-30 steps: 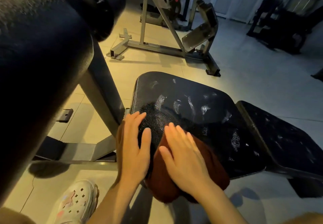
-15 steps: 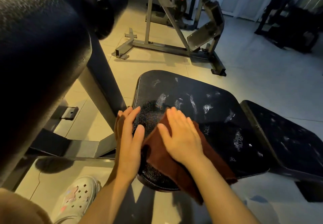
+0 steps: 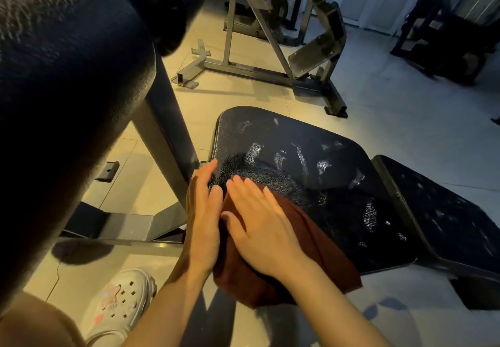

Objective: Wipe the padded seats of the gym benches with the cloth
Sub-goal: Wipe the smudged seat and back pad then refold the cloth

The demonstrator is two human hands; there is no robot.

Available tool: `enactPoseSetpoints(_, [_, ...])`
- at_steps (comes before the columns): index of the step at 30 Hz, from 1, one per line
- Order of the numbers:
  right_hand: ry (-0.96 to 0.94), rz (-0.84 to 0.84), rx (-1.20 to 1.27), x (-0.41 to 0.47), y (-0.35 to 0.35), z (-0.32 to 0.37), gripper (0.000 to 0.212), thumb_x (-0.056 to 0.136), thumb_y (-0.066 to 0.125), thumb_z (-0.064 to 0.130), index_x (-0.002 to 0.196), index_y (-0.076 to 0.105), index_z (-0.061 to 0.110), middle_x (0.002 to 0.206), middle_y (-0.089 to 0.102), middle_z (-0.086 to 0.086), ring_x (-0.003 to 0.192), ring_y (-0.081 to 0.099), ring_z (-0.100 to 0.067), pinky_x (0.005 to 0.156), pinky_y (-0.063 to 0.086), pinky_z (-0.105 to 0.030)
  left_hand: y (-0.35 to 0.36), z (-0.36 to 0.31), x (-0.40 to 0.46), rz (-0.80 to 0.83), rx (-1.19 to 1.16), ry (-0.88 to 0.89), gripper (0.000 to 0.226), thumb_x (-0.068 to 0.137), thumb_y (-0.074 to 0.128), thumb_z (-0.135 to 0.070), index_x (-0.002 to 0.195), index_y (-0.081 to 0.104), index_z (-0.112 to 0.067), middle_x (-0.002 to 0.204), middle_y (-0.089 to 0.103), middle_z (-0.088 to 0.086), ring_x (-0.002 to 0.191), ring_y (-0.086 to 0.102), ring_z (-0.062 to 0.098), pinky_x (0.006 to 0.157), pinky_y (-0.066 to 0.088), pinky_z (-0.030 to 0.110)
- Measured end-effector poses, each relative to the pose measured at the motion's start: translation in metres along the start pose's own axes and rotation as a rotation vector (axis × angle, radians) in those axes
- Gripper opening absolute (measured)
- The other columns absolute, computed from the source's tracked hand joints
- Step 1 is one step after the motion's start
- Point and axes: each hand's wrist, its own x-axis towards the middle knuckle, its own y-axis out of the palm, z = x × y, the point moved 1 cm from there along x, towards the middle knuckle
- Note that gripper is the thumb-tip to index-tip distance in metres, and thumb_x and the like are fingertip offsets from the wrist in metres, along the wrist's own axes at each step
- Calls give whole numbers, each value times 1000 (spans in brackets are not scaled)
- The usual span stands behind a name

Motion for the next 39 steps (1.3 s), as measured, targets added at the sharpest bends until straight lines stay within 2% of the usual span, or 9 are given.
enactPoseSetpoints(5, [171, -32, -47, 26, -9, -32, 63, 103, 25, 49, 157, 7, 23, 164, 10, 6, 150, 3, -11, 119, -6, -29, 0, 0, -1, 4, 3, -25, 74, 82, 42, -77, 142, 40, -34, 147, 42, -5, 139, 36, 15, 117, 26, 50])
enactPoseSetpoints(12, [-150, 83, -58, -28, -5, 0, 64, 95, 15, 48, 156, 11, 28, 162, 7, 13, 149, -3, -2, 120, -9, -25, 2, 4, -1, -29, -70, -6, 56, 86, 47, -65, 137, 46, -42, 149, 43, -1, 141, 35, 20, 118, 22, 53])
enactPoseSetpoints(16, [-127, 60, -31, 0, -5, -1, 67, 94, 15, 50, 156, 13, 24, 163, 11, 11, 149, 1, -4, 119, -8, -24, 3, 1, -1, -48, -6, -10, 48, 86, 40, -57, 133, 43, -48, 149, 40, -8, 141, 32, 10, 119, 23, 47])
enactPoseSetpoints(21, [-7, 73, -55, 29, -5, 1, 59, 105, 26, 43, 157, 8, 22, 165, 3, 5, 150, -2, -10, 122, -4, -35, 2, -4, -2, -36, 7, -15, 54, 82, 41, -57, 133, 41, -40, 145, 42, -7, 136, 37, 5, 117, 29, 38])
enactPoseSetpoints(24, [76, 26, -43, 5, -11, -23, 62, 103, 26, 50, 157, 9, 25, 164, 4, 7, 150, -2, -9, 120, -6, -31, 4, -5, -5, -15, 226, 65, 53, 88, 33, -53, 137, 39, -33, 149, 38, 1, 141, 30, 12, 119, 23, 38])
enactPoseSetpoints(27, [332, 7, -117, -23, -29, -81, 63, 103, 24, 51, 157, 8, 24, 164, 3, 7, 150, -1, -9, 120, -4, -31, 9, -2, -10, -7, 527, 224, 47, 95, 28, -47, 138, 39, -31, 151, 32, -8, 148, 15, 10, 120, 9, 25])
enactPoseSetpoints(32, [636, -26, -153, -44, -50, -123, 63, 104, 21, 47, 157, 4, 18, 165, 3, 0, 151, 0, -14, 123, 0, -36, 12, -1, -8, -80, 519, 169, 44, 95, 21, -44, 133, 40, -33, 148, 36, -5, 145, 16, 4, 119, 9, 23])
enactPoseSetpoints(37, [284, -17, -126, -31, -15, -34, 83, 84, -2, 56, 157, 6, 18, 165, 2, 2, 151, -3, -13, 116, -12, -29, 12, -1, -8, -92, 531, 163, 45, 95, 21, -44, 133, 42, -31, 149, 40, 0, 145, 19, 9, 118, 9, 19])
enactPoseSetpoints(39, [192, 10, -96, -28, -10, -18, 83, 82, -3, 55, 157, 6, 19, 165, 1, 4, 150, -5, -10, 115, -14, -26, 13, -3, -9, -85, 554, 159, 46, 94, 23, -44, 134, 41, -30, 150, 39, 2, 146, 19, 10, 119, 11, 25])
